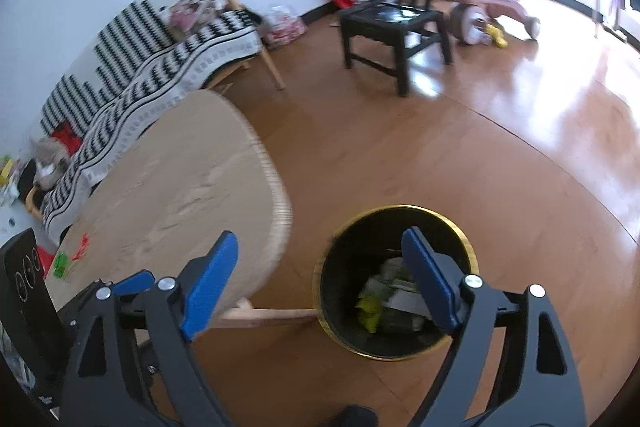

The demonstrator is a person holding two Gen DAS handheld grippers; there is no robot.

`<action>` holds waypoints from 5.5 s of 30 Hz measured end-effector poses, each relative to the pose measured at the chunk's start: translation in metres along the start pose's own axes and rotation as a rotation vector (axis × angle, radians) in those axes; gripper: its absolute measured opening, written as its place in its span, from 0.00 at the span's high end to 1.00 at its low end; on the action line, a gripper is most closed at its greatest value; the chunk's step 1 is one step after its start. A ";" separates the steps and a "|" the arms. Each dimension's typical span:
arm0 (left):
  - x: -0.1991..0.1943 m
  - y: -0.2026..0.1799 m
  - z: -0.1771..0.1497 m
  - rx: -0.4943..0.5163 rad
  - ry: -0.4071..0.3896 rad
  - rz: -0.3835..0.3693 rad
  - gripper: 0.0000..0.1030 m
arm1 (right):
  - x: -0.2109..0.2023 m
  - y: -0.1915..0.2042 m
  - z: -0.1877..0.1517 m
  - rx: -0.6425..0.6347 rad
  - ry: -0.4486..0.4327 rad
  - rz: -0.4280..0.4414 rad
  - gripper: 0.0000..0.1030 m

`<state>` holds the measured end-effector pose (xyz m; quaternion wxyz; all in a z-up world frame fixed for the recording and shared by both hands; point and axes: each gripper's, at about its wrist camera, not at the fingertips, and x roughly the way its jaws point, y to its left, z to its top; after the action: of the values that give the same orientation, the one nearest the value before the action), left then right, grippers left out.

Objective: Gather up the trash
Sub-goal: 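Carry snack bag and green box over the black bin and open both tools, then move both tools back over the table toward the remaining trash, then grasp the green toy truck with the left tool while the right tool grasps the red ribbon, then carry green truck and red ribbon over the black bin and open both tools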

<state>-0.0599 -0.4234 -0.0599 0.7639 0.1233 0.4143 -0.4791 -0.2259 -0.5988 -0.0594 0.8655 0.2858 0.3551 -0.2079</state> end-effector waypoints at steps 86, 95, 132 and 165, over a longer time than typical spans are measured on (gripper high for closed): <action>-0.280 0.401 -0.137 -0.524 -0.158 0.614 0.78 | 0.226 0.565 -0.111 -0.670 0.290 0.371 0.28; -0.278 0.415 -0.146 -0.588 -0.137 0.595 0.78 | 0.247 0.623 -0.123 -0.686 0.227 0.280 0.30; -0.200 0.267 -0.070 -0.295 -0.118 0.465 0.78 | 0.060 0.403 -0.037 -0.574 -0.012 0.129 0.91; 0.055 -0.063 0.004 0.075 0.084 -0.106 0.78 | -0.014 -0.068 -0.011 0.053 0.065 -0.132 0.91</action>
<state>-0.0992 -0.4921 -0.0853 0.7140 0.1499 0.4337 -0.5287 -0.2790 -0.6410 -0.0792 0.8299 0.2912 0.3955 -0.2646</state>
